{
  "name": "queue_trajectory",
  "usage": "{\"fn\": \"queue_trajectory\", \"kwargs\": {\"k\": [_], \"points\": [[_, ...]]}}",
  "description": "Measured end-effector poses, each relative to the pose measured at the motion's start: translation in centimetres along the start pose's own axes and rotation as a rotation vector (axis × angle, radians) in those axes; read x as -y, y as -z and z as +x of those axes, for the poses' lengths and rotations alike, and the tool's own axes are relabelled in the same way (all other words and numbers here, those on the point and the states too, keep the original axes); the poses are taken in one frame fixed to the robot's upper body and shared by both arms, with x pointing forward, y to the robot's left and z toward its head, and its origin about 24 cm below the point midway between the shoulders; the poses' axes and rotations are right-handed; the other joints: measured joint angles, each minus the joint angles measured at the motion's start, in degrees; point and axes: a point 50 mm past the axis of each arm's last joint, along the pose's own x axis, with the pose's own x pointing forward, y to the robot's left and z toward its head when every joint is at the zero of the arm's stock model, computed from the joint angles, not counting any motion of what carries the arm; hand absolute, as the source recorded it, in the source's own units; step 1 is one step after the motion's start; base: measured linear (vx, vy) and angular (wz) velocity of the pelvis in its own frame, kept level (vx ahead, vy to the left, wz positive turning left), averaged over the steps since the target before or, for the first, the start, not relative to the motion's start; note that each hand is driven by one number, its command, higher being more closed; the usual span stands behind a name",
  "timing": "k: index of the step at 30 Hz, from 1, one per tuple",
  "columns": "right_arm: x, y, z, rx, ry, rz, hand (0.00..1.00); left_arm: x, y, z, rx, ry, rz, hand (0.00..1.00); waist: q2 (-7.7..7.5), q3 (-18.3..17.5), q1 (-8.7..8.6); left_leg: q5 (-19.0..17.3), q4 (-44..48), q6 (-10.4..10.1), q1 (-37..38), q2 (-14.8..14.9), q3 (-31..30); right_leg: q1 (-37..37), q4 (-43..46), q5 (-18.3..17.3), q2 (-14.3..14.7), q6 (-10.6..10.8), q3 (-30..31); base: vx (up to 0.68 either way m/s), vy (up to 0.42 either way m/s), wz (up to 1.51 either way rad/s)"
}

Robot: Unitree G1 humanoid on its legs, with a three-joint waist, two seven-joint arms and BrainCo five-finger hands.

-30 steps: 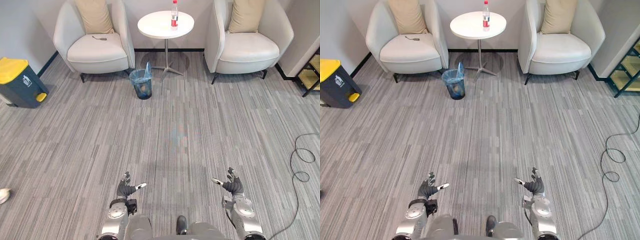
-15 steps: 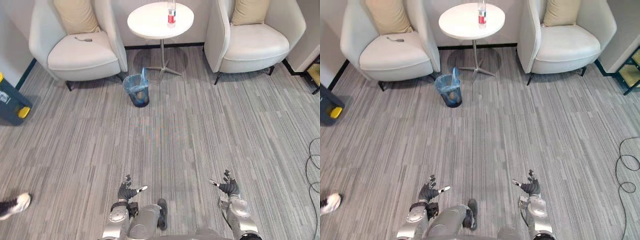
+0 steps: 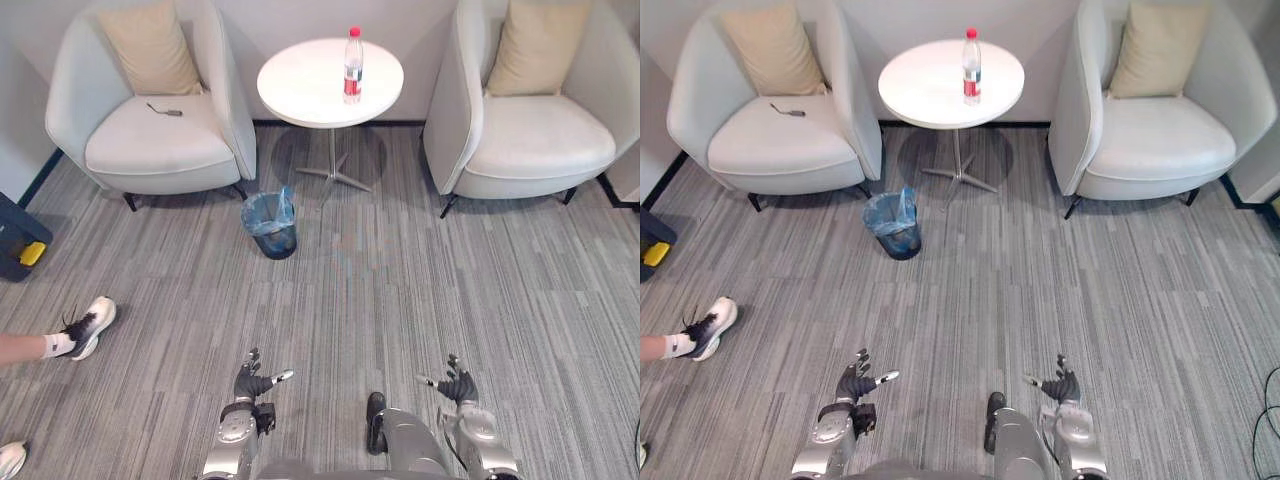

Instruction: Gather rubbish on tea table into small bin, then transfer packed bag to large trash can.

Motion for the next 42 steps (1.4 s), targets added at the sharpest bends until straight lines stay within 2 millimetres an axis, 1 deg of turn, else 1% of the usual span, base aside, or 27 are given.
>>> {"fn": "queue_trajectory", "kwargs": {"k": [1, 3, 5, 8, 9, 10, 11, 12, 13, 14, 15, 16, 18, 19, 20, 23, 25, 27, 29, 30, 31, 34, 36, 37, 38, 40, 42], "points": [[-0.6, 0.1, -0.1, -0.003, -0.013, 0.01, 0.0, 0.2, 0.4, -0.2, -0.014, 0.004, -0.006, 0.0, 0.41, 0.37, 0.26, 3.33, 11.51, -0.62, -3.86, 2.62, 0.37, 5.72, -4.11, -0.18, 1.69, -0.8, -0.61, 0.49, -0.211, 0.2], [-0.8, 0.3, -0.3, -0.005, -0.015, 0.021, 0.0, 0.1, 0.5, -0.3, -0.017, 0.003, -0.006, 0.0, -0.14, 0.91, 1.23, 2.29, 24.35, 0.98, -8.39, 5.48, 3.65, 13.76, -9.26, -0.59, 3.27, -1.94, -0.25, 0.54, -0.194, -0.02], [-1.2, 0.0, -0.3, 0.008, -0.023, 0.033, 0.0, 0.1, 0.4, -0.2, -0.01, 0.003, -0.006, 0.0, -0.94, 0.96, 1.44, 1.39, 26.47, 2.41, -14.36, 5.57, 6.25, 18.08, -12.51, -1.82, 3.13, -3.07, 0.28, 0.35, -0.098, -0.06], [-1.0, -0.7, -0.1, 0.028, -0.011, 0.055, 0.0, 0.1, -0.3, -0.2, 0.014, 0.005, -0.009, 0.0, -1.4, 1.73, 2.97, 0.11, 12.7, 3.26, -21.44, 2.34, 8.94, 21.6, -14.66, -2.7, 1.56, -1.69, 2.04, 0.34, 0.038, -0.27], [-0.9, -0.6, -0.1, 0.024, -0.004, 0.065, 0.0, 0.2, -0.3, -0.2, 0.015, 0.005, -0.011, 0.0, -1.67, 2.02, 3.51, 0.72, 0.76, 2.56, -21.39, -0.11, 9.77, 23.16, -15.33, -3.62, 0.19, -0.31, 2.29, 0.37, 0.111, -0.14], [-0.3, -0.5, -0.1, 0.023, 0.016, 0.072, 0.0, 0.6, -0.3, -0.2, 0.015, 0.013, -0.02, 0.0, -1.36, 2.03, 3.83, 3.49, -11.53, 0.11, -20.83, -1.64, 9.55, 24.14, -15.95, -4.71, -0.06, 0.73, 2.55, 0.45, 0.16, -0.15], [0.2, -0.4, -0.1, 0.023, 0.029, 0.063, 0.0, 1.0, -0.3, -0.3, 0.014, 0.018, -0.03, 0.0, 0.3, 1.74, 4.3, 6.98, -18.6, 0.33, -20.6, -1.69, 9.31, 24.88, -16.44, -5.74, 0.81, 1.49, 3.04, 0.39, 0.16, -0.14], [0.5, -0.4, -0.1, 0.023, 0.036, 0.055, 0.0, 1.1, -0.1, -0.4, 0.009, 0.019, -0.034, 0.0, 1.59, 1.49, 4.29, 9.78, -20.48, 2.48, -20.73, -1.2, 8.85, 25.55, -16.27, -6.85, 1.66, 2.02, 3.22, 0.42, 0.207, -0.09], [0.2, -0.2, -0.1, 0.01, 0.03, 0.059, 0.0, 0.7, 0.0, -0.4, 0.003, 0.013, -0.02, 0.0, 1.56, 1.39, 4.11, 12.48, -18.04, 7.19, -20.65, -2.01, 8.24, 26.8, -14.92, -9.65, 0.84, 2.98, 3.77, 0.44, 0.202, 0.06], [-0.3, 0.1, -0.3, 0.002, 0.017, 0.064, 0.0, 0.3, 0.1, -0.4, 0.004, 0.006, -0.007, 0.0, -1.18, 0.75, 4.24, 9.95, -17.05, 7.92, -20.62, -4.48, 9.23, 26.4, -12.79, -12.29, -1.64, 3.85, 3.61, 0.45, 0.181, 0.09], [-0.3, 0.4, -0.5, -0.008, 0.017, 0.067, 0.0, 0.2, 0.1, -0.4, 0.004, 0.004, -0.004, 0.0, -2.15, 0.54, 4.36, 8.77, -16.76, 7.97, -20.61, -5.45, 9.68, 26.02, -11.03, -13.43, -2.87, 4.05, 3.8, 0.47, 0.139, 0.06], [-0.4, 0.2, -0.4, -0.003, 0.012, 0.067, 0.0, 0.3, 0.0, -0.3, 0.005, 0.008, -0.002, 0.0, -2.67, 0.48, 4.42, 6.72, -16.14, 8.5, -20.49, -6.78, 10.0, 23.1, -4.41, -14.79, -4.4, 5.12, 5.36, 0.48, 0.162, -0.02], [-0.6, 0.2, -0.4, -0.004, 0.004, 0.067, 0.0, 0.1, 0.2, -0.3, -0.005, 0.005, 0.009, 0.0, -3.06, 0.59, 4.31, 5.01, -17.84, 8.65, -17.17, -8.19, 10.92, 17.71, 10.17, -14.99, -6.2, 10.5, 8.55, 0.52, 0.199, -0.08], [-0.8, 0.4, -0.5, -0.011, 0.001, 0.063, 0.0, 0.0, 0.4, -0.4, -0.012, 0.008, 0.024, 0.0, -3.22, 0.67, 4.24, 3.5, -19.31, 8.84, -13.28, -9.03, 11.21, 14.31, 20.75, -13.39, -7.06, 16.49, 10.23, 0.47, 0.152, -0.17], [-0.9, 0.7, -0.5, -0.018, -0.001, 0.059, 0.0, -0.1, 0.4, -0.4, -0.014, 0.01, 0.038, 0.0, -3.04, 0.74, 4.05, 1.86, -20.28, 9.02, -9.29, -9.32, 11.24, 11.76, 29.4, -13.3, -7.53, 16.5, 9.8, 0.57, 0.148, -0.14], [-0.9, 1.0, -0.7, -0.028, -0.002, 0.053, 0.0, -0.5, 0.2, -0.3, -0.004, 0.014, 0.07, 0.0, -2.98, 0.61, 3.7, -0.26, -22.84, 9.67, -2.43, -9.37, 10.92, 5.84, 37.91, -15.77, -9.32, 11.07, 3.48, 0.46, 0.059, -0.04], [-0.6, 0.9, -0.6, -0.025, 0.002, 0.041, 0.0, -0.5, -0.1, -0.1, 0.003, 0.014, 0.073, 0.0, -2.73, 0.78, 1.2, -0.47, -24.7, 9.69, 1.93, -8.66, 9.26, -0.23, 32.92, -17.78, -8.78, 7.58, -0.94, 0.47, -0.034, 0.43], [0.1, 0.9, -0.4, -0.03, 0.014, 0.021, 0.0, -0.3, -0.5, 0.1, 0.012, 0.019, 0.068, 0.0, -1.75, 1.34, 0.88, -0.55, -25.26, 9.55, 4.65, -7.1, 8.87, -4.06, 24.1, -17.19, -6.97, 6.72, -1.84, 0.48, -0.09, 0.34], [0.6, 1.2, -0.4, -0.038, 0.025, 0.012, 0.0, 0.0, -0.7, 0.3, 0.014, 0.022, 0.065, 0.0, -0.99, 1.75, 0.55, -1.1, -25.47, 8.55, 7.41, -5.22, 6.85, -5.45, 11.58, -12.23, -4.59, 5.5, -0.99, 0.53, -0.156, 0.46], [0.5, 1.4, -0.6, -0.045, 0.024, 0.016, 0.0, -0.2, -0.8, 0.3, 0.021, 0.019, 0.07, 0.0, -2.17, 1.43, 0.09, -2.28, -25.51, 5.92, 8.78, -5.15, 5.93, -5.04, 1.41, -4.66, -3.64, 5.63, 0.71, 0.63, -0.258, 0.66], [0.4, 2.0, -0.9, -0.059, 0.023, 0.021, 0.0, -0.7, -0.6, 0.3, 0.019, 0.01, 0.077, 0.0, -4.32, 0.82, -0.22, -4.53, -25.1, 2.88, 10.77, -5.66, 4.71, -4.94, -0.75, 8.17, -4.34, 1.82, 2.42, 0.64, -0.266, 0.57], [0.7, 0.9, -0.4, -0.027, 0.027, 0.016, 0.0, -0.1, 0.1, 0.2, -0.009, 0.014, 0.058, 0.0, -1.12, 0.3, -0.42, -4.82, -17.12, 0.96, 7.72, -1.09, 2.29, -4.02, 1.53, 2.76, -1.07, -0.74, -0.39, 0.43, -0.234, 0.3], [0.6, 1.0, -0.4, -0.028, 0.026, 0.019, 0.0, 0.4, -0.1, 0.3, -0.005, 0.024, 0.045, 0.0, -0.53, 0.57, -0.57, -2.35, -6.15, -0.8, 3.05, 0.7, 0.98, -0.5, -1.4, 2.03, 0.2, -1.69, -2.09, 0.36, -0.243, 0.39], [0.5, 1.3, -0.6, -0.036, 0.025, 0.025, 0.0, 0.8, 0.0, 0.2, -0.008, 0.03, 0.034, 0.0, -0.35, 0.71, -0.47, 1.29, 3.3, -1.62, -0.32, 2.08, 0.07, 3.79, -4.45, 1.69, 1.14, -2.27, -3.23, 0.44, -0.253, 0.37], [0.3, 1.7, -0.9, -0.046, 0.022, 0.033, 0.0, 1.0, 0.2, 0.0, -0.014, 0.033, 0.026, 0.0, -0.49, 0.83, -0.06, 1.58, 12.25, -1.57, -3.27, 3.91, 1.07, 8.0, -7.24, 1.07, 2.15, -3.17, -3.46, 0.36, -0.195, 0.28], [0.1, 1.3, -1.0, -0.026, 0.021, 0.055, 0.0, 1.1, 0.3, -0.1, -0.016, 0.035, 0.021, 0.0, -0.6, 1.06, 1.05, 0.85, 18.41, -0.4, -7.89, 5.44, 3.73, 12.55, -10.02, 0.03, 2.93, -4.49, -3.28, 0.31, -0.148, -0.02], [0.1, 1.2, -1.0, -0.018, 0.022, 0.068, 0.0, 1.0, 0.4, -0.1, -0.017, 0.031, 0.017, 0.0, -1.07, 1.41, 1.18, -0.16, 15.78, 1.15, -11.83, 5.4, 5.74, 15.06, -11.76, 0.35, 2.72, -3.88, -3.27, 0.26, -0.091, -0.04]]}}
